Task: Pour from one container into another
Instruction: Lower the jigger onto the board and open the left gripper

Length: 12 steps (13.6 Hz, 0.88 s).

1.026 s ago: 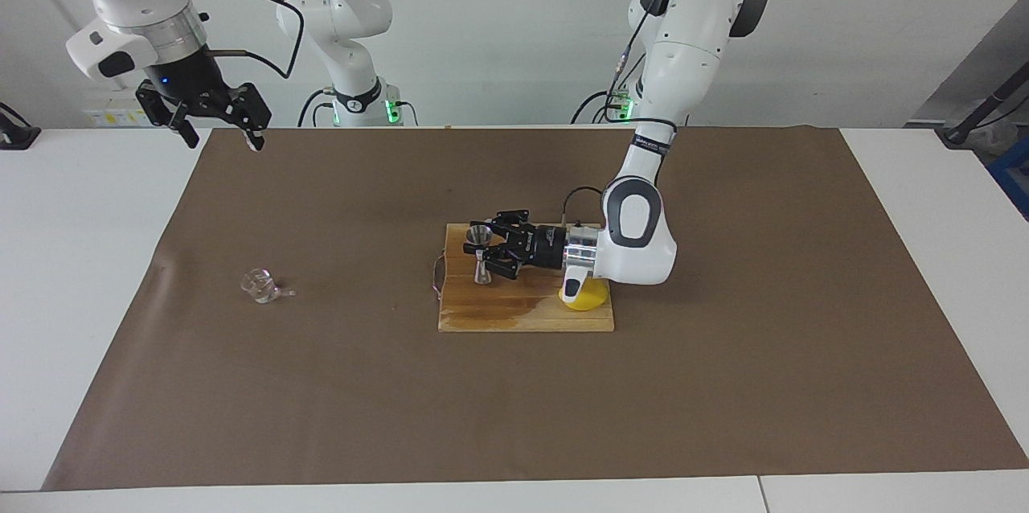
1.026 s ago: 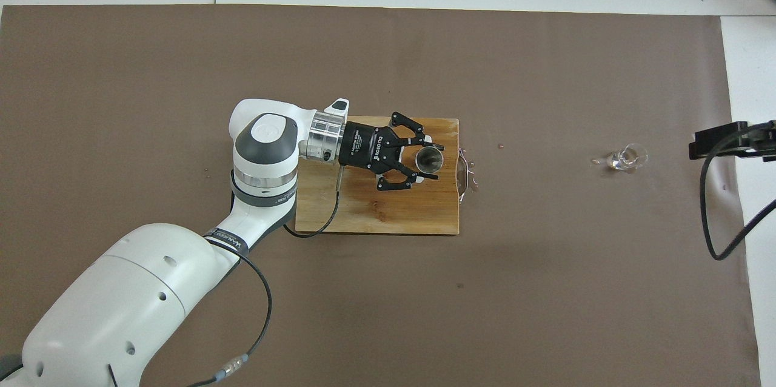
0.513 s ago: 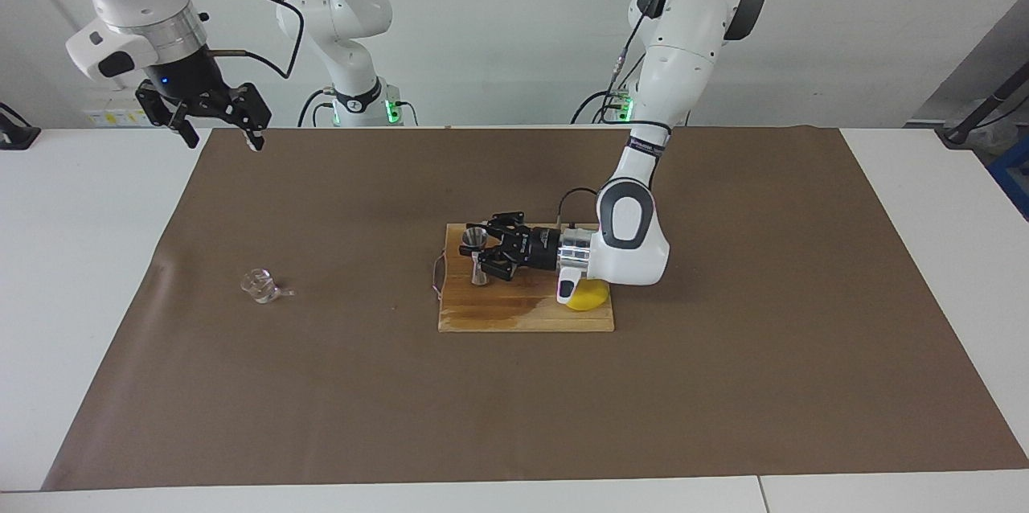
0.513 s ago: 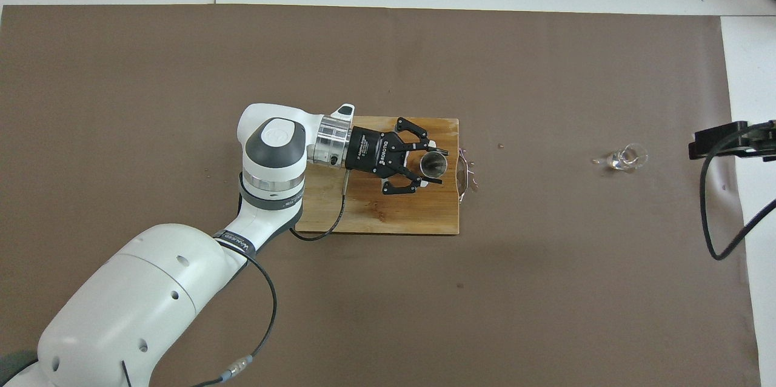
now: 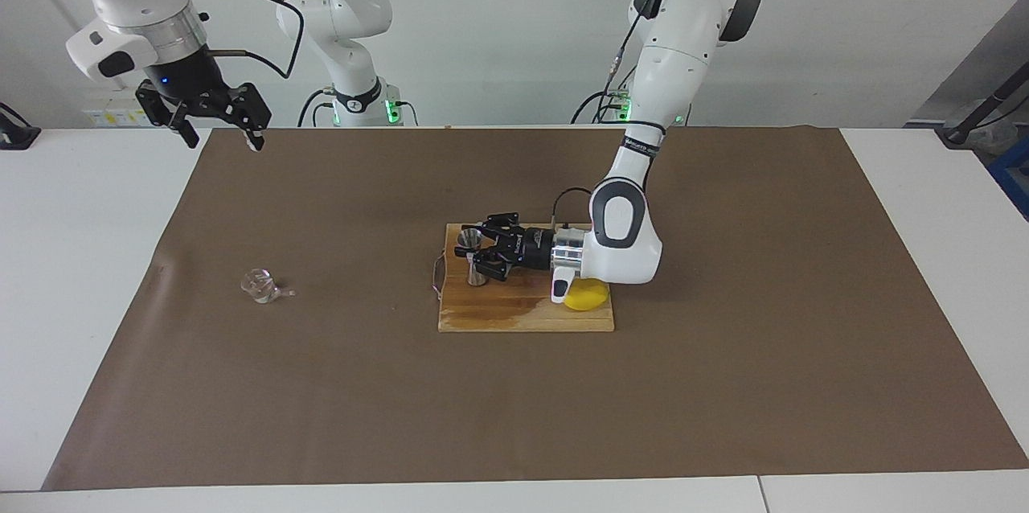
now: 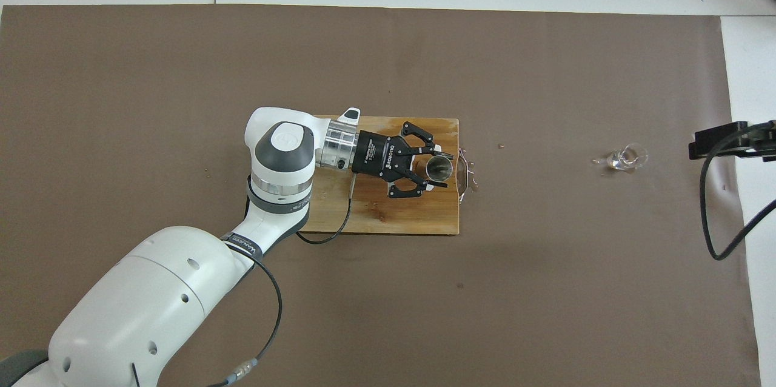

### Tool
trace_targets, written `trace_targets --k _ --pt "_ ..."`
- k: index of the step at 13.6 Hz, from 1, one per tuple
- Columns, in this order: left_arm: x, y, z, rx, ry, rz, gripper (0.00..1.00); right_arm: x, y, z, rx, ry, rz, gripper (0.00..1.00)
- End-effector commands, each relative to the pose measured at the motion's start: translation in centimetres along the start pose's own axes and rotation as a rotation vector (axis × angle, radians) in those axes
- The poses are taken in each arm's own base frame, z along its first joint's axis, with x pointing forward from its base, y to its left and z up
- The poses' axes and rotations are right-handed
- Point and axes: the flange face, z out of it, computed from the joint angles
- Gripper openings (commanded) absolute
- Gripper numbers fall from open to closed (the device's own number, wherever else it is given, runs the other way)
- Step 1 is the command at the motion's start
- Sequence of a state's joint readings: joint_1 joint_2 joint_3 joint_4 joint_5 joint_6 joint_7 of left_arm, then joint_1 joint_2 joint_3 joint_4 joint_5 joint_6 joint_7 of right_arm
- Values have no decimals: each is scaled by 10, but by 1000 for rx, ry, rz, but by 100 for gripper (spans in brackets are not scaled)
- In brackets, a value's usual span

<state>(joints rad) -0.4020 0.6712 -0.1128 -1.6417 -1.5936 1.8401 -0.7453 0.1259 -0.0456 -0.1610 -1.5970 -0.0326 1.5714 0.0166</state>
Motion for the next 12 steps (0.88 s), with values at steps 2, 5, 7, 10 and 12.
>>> trace_targets --k 2,5,7,10,12 --pt "4 3 7 -25 14 5 24 -7 0 -4 -8 -3 -13 100" --pt "5 2 8 -24 14 4 26 -7 0 -4 -8 -3 -13 100" --pt "5 3 7 -25 14 4 37 -7 0 -4 -8 -3 -13 100" --pt "6 3 6 -26 15 2 62 -7 0 -4 -8 -3 -13 100" --pt "6 3 6 -25 16 0 73 -7 0 -4 -8 -3 -13 100"
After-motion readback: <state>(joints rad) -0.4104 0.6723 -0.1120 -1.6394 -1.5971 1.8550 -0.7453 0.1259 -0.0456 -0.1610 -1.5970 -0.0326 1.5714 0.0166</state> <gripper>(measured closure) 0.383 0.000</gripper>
